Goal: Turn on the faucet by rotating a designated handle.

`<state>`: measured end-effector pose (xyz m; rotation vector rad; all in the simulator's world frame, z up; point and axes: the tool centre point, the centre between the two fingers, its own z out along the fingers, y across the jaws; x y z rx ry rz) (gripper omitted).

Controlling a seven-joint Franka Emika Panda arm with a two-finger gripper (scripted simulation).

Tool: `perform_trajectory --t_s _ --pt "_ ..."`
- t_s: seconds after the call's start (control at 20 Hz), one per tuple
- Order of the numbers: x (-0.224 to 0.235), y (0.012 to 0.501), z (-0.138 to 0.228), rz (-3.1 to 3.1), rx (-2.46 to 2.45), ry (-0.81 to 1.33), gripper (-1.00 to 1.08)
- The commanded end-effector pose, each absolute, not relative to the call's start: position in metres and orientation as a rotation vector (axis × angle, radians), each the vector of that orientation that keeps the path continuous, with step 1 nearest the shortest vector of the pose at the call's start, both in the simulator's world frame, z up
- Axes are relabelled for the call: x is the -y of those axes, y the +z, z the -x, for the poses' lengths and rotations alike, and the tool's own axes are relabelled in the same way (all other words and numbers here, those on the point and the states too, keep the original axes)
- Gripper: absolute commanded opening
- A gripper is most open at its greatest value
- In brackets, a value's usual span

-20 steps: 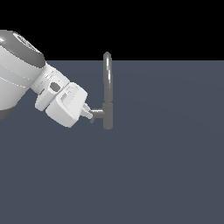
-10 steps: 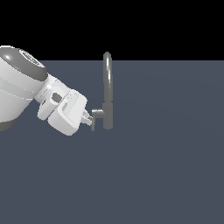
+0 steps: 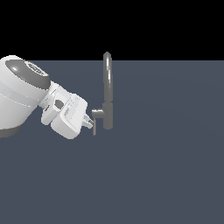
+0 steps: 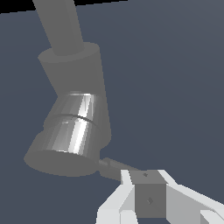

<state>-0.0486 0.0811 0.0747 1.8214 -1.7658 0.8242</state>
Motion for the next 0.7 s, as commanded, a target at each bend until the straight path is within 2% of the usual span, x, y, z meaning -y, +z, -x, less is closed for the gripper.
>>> perform_trajectory --t_s 0.0,0.65 --pt "-0.077 0.065 0.044 -1.813 1.762 0.818 -1.00" --pt "-0.070 0.024 0.021 -1.797 1.754 0.782 -1.00"
